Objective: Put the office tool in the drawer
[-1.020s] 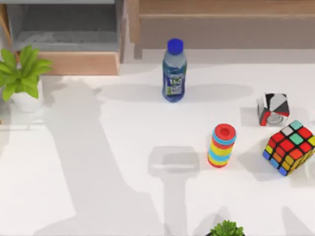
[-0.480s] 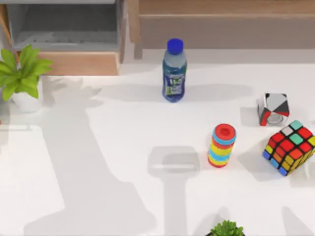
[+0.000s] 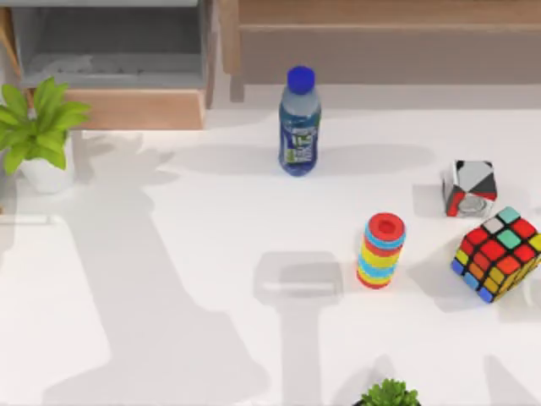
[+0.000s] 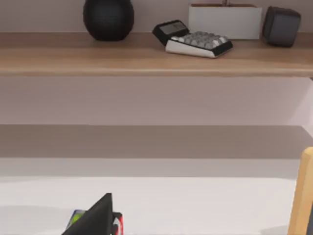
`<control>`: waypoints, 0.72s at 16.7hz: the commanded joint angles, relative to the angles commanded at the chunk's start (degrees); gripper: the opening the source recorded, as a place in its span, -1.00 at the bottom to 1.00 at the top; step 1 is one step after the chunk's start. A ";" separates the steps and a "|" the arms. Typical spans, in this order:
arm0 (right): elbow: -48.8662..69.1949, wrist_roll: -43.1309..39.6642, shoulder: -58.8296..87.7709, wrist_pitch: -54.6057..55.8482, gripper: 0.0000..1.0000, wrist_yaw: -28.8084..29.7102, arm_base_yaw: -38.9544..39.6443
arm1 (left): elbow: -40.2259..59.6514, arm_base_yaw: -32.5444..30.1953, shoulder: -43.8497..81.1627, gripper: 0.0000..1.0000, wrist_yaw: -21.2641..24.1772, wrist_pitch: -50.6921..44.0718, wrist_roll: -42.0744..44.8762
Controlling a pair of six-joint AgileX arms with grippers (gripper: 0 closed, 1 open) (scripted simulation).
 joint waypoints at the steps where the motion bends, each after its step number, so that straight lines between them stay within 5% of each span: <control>1: 0.00 0.00 0.00 0.00 1.00 0.00 0.00 | 0.00 0.00 0.00 -0.85 0.00 0.00 0.00; 12: 0.00 0.00 0.00 0.00 1.00 0.00 0.00 | 0.00 0.00 0.00 0.81 0.00 0.00 0.00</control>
